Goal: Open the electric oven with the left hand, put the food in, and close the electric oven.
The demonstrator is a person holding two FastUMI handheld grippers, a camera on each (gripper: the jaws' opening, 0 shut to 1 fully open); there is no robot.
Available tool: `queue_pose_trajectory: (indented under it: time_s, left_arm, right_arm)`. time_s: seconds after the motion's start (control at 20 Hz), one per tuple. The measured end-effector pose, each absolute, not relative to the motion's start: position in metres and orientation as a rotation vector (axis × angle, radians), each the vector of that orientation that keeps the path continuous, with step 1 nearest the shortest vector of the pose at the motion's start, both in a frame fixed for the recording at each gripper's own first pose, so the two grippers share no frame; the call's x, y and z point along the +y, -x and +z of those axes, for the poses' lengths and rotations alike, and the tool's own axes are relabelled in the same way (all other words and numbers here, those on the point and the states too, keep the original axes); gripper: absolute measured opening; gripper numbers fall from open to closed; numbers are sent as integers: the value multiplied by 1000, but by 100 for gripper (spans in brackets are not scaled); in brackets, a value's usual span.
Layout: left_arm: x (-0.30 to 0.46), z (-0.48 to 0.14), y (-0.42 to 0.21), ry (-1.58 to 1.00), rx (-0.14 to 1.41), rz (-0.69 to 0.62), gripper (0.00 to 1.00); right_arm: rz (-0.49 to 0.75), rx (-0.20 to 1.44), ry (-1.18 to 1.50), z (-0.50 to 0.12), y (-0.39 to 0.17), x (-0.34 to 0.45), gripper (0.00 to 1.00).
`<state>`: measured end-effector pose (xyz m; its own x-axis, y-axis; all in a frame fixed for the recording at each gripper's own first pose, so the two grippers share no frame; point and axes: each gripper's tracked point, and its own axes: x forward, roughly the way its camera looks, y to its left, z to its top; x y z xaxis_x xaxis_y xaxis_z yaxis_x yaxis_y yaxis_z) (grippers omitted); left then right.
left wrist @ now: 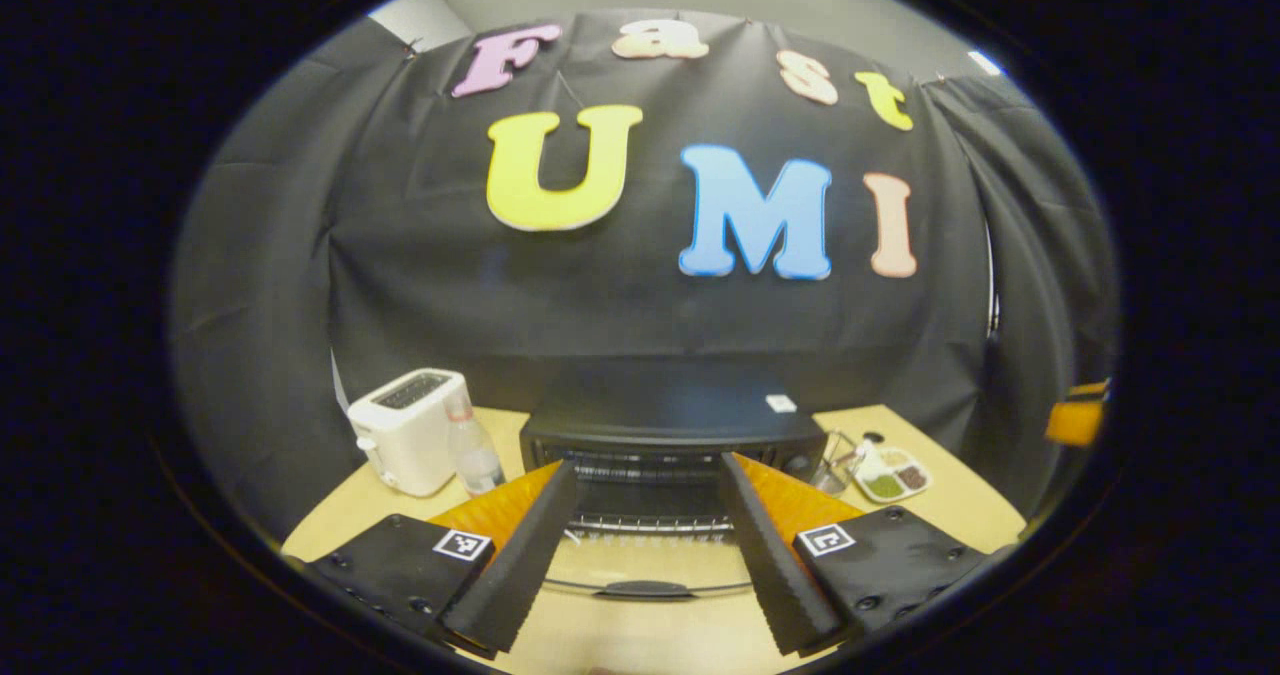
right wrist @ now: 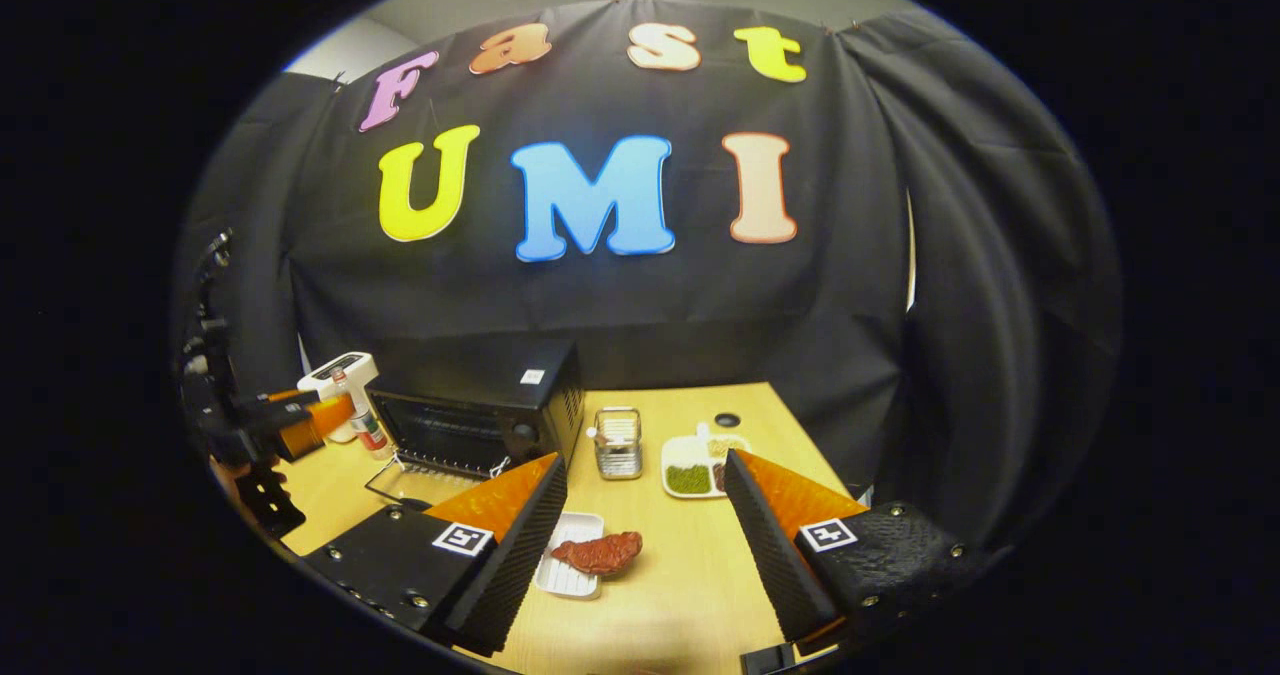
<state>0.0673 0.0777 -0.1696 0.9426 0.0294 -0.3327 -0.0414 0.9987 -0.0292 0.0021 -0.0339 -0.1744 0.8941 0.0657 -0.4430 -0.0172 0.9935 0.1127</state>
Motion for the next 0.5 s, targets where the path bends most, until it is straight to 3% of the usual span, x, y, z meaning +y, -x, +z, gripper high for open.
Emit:
queue_pose_trajectory:
  time_s: [0.2,0.5]
  left_arm:
    - [64,-83,-52,3,202,40,98]
    - [40,-24,-42,-1,137,55,98]
  right_arm:
    - [119,584,-289,-234,-12,-37,96]
    - [199,825,-534,-340,-20,-26,98]
